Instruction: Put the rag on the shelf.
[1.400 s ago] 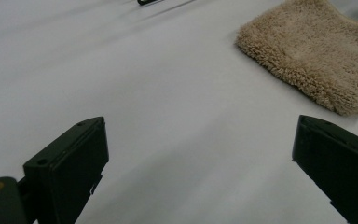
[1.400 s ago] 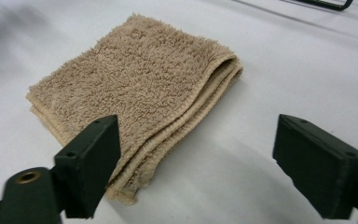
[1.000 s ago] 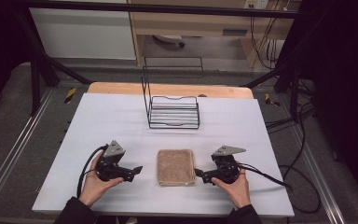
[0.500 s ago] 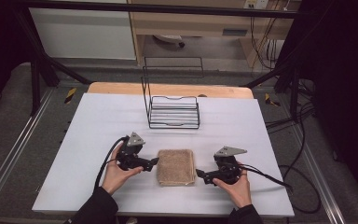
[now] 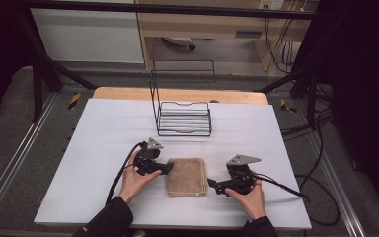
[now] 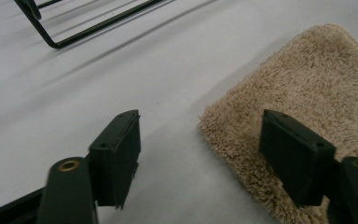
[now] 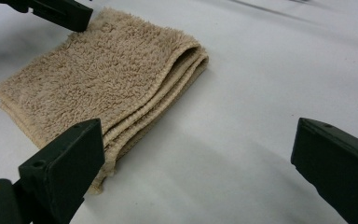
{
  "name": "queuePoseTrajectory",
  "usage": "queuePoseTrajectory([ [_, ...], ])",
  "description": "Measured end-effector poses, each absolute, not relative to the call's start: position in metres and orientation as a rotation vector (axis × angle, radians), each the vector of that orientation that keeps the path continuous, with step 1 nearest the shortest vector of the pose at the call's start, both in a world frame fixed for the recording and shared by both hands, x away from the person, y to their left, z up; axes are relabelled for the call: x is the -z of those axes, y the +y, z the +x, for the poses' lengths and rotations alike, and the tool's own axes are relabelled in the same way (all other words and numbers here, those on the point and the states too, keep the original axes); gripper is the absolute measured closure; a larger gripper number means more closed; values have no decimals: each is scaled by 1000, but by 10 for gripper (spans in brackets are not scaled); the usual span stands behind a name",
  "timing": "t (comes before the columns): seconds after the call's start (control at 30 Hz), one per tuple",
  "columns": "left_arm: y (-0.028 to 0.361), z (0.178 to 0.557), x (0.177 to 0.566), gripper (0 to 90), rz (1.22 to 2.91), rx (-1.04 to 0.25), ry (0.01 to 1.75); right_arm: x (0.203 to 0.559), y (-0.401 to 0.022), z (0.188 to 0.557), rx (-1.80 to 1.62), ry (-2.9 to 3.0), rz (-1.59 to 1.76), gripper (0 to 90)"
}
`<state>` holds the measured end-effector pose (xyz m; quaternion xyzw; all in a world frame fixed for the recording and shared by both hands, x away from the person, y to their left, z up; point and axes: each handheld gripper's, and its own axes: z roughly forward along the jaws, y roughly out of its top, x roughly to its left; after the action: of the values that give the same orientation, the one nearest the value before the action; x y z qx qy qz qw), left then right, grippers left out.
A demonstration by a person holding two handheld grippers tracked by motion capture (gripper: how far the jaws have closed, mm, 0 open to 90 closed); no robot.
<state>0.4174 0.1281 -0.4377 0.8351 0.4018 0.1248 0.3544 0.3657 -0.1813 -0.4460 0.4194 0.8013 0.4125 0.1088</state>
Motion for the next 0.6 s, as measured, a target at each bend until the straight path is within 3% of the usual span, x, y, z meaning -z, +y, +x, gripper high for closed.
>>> queuePoseTrajectory([
  [0.6, 119, 420, 448, 618, 2081, -237, 1121, 445, -181, 368, -1234, 2335, 1251, 25],
])
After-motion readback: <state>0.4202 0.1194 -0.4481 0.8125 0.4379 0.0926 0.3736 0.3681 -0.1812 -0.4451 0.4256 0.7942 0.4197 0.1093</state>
